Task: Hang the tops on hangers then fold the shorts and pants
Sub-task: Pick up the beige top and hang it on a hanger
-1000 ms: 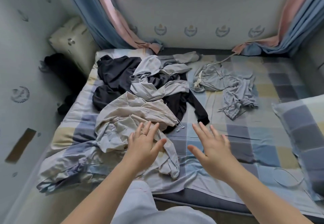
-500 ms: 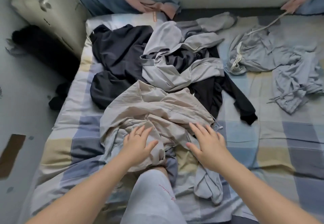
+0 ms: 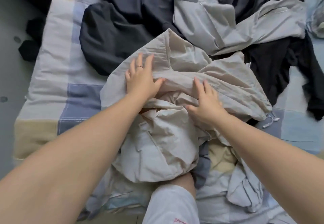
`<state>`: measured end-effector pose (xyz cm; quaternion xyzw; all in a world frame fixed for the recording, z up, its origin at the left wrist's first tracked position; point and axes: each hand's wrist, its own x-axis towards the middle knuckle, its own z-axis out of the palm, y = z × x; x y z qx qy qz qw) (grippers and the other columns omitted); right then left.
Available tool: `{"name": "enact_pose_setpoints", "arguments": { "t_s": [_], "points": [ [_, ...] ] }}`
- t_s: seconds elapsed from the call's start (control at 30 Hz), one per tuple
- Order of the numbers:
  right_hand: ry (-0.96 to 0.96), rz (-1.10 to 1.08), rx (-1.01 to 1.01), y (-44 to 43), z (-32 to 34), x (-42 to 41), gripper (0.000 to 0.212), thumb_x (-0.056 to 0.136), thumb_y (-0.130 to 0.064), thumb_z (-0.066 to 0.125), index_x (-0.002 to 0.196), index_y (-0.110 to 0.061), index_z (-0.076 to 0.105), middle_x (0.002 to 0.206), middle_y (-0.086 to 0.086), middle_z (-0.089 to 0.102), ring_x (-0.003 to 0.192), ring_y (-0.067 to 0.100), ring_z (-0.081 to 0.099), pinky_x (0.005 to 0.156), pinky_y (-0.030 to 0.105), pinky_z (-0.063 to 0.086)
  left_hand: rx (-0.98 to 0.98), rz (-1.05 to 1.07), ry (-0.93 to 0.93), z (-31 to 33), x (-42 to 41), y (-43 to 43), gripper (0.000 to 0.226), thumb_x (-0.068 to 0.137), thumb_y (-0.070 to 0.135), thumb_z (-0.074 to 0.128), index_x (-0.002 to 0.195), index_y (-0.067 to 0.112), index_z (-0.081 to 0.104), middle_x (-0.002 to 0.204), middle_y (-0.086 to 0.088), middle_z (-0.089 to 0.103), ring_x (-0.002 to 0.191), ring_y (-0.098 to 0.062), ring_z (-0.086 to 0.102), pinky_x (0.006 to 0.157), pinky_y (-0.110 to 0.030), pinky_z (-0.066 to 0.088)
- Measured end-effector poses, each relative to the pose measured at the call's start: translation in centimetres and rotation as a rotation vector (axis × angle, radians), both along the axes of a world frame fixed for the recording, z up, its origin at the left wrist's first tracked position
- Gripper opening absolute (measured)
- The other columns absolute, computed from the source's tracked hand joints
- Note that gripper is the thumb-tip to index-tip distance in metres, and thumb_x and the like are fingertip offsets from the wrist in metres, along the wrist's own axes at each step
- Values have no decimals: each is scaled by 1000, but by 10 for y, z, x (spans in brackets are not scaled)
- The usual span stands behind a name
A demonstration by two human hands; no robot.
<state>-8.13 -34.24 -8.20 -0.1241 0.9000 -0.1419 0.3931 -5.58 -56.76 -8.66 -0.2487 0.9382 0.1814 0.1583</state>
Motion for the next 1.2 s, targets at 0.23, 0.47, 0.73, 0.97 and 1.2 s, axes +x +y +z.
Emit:
{"name": "enact_pose_setpoints", "arguments": {
  "t_s": [0.23,0.47,0.73,0.97,1.2],
  "points": [
    [116,86,124,-25,-34,-20,92,92,-24,59,158,-27,-4,126,16,61,115,38,57,92,48,40,261,52,-149,-39,17,6,62,91,39,63,143,27,32,129,-7,62,118,-34,57,95,-45,48],
    [-7,193,209,13,-5,9,21,95,-13,46,108,-6,61,115,21,65,105,38,62,74,35,43,372,12,-328,-25,86,60,25,96,29,59,118,18,61,124,-14,67,112,-37,60,87,-34,44],
    [-76,-19,169,121,83,77,16,90,-15,55,104,-17,63,112,12,65,103,34,60,78,36,48,552,-28,-411,58,140,148,22,92,24,63,111,14,66,120,-4,68,114,-26,61,97,-32,47],
    [158,-330,-321,229,187,141,30,83,4,45,90,-24,53,92,-2,51,89,24,50,72,31,34,794,132,-281,183,183,250,30,63,27,61,89,11,60,87,-2,63,81,-20,58,73,-33,44],
    [185,-479,-740,316,311,191,50,83,12,50,91,-37,59,98,-9,59,98,11,60,91,25,45,1446,515,-355,291,206,335,64,91,66,51,124,16,71,126,-11,69,114,-27,68,89,-35,57]
  ]
}}
